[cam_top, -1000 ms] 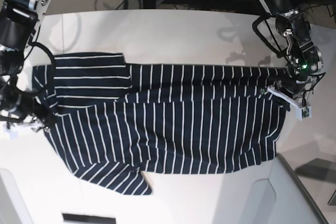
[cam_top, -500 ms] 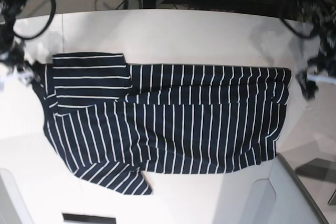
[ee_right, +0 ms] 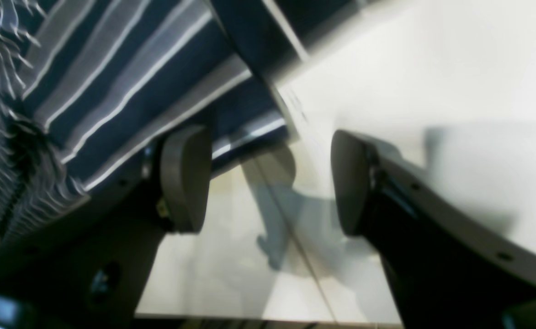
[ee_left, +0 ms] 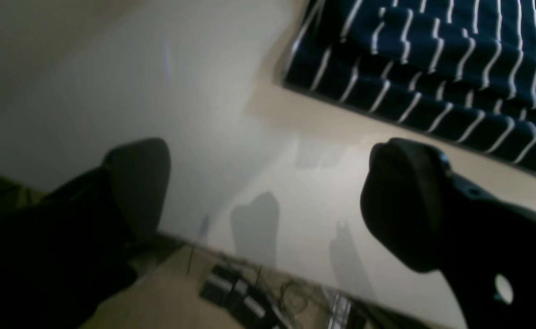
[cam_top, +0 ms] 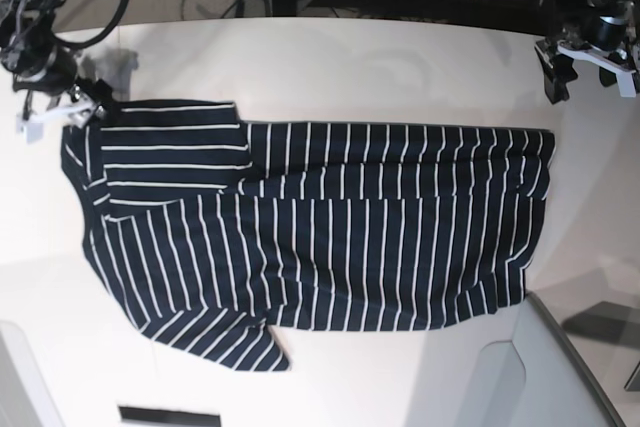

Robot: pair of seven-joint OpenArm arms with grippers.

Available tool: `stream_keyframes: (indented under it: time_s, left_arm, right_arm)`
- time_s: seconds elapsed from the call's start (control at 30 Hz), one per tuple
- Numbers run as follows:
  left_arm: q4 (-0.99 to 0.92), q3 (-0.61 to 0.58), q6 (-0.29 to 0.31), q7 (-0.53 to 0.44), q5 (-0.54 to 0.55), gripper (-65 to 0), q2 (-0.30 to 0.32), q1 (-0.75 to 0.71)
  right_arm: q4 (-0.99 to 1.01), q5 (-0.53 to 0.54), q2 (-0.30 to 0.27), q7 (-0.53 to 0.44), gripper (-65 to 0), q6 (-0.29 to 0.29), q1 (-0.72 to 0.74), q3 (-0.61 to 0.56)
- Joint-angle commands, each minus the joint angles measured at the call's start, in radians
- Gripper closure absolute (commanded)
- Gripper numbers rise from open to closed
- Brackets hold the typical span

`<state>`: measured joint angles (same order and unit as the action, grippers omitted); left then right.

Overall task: Layout the t-shirt on the table in an organized manner, then fold the t-shirt properly
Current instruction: 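Release the shirt and raise both grippers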

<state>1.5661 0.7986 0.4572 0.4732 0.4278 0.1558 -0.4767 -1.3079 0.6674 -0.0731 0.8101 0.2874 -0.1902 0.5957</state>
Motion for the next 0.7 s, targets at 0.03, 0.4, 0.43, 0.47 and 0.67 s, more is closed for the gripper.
stream_keyframes:
  time_s: [0.03, 0.4, 0.43, 0.47, 0.67]
  left_arm:
    - [0.017, 0.011, 0.005, -0.026, 0.012, -65.0, 0.015, -0.006]
    - [0.017, 0.005, 0.005, -0.021, 0.012, -65.0, 0.015, 0.0]
    - [0.017, 0.006, 0.005, -0.021, 0.012, -65.0, 0.015, 0.0]
    - [0.017, 0.006, 0.005, -0.021, 0.01, -65.0, 0.015, 0.0]
    - [0.017, 0.009, 0.004, -0.021, 0.01, -65.0, 0.015, 0.0]
  right_arm:
    - [0.032, -0.015, -0.014, 0.001, -39.0, -0.01, 0.019, 0.0]
    - [0.047, -0.01, -0.014, 0.01, -38.9, -0.01, 0.028, -0.026]
    - [0.046, -0.01, -0.014, 0.01, -38.9, -0.01, 0.027, -0.044]
    - [0.046, -0.008, -0.014, 0.01, -38.7, -0.01, 0.027, -0.061]
    - [0.038, -0.008, -0.014, 0.009, -22.2, -0.01, 0.025, -0.104]
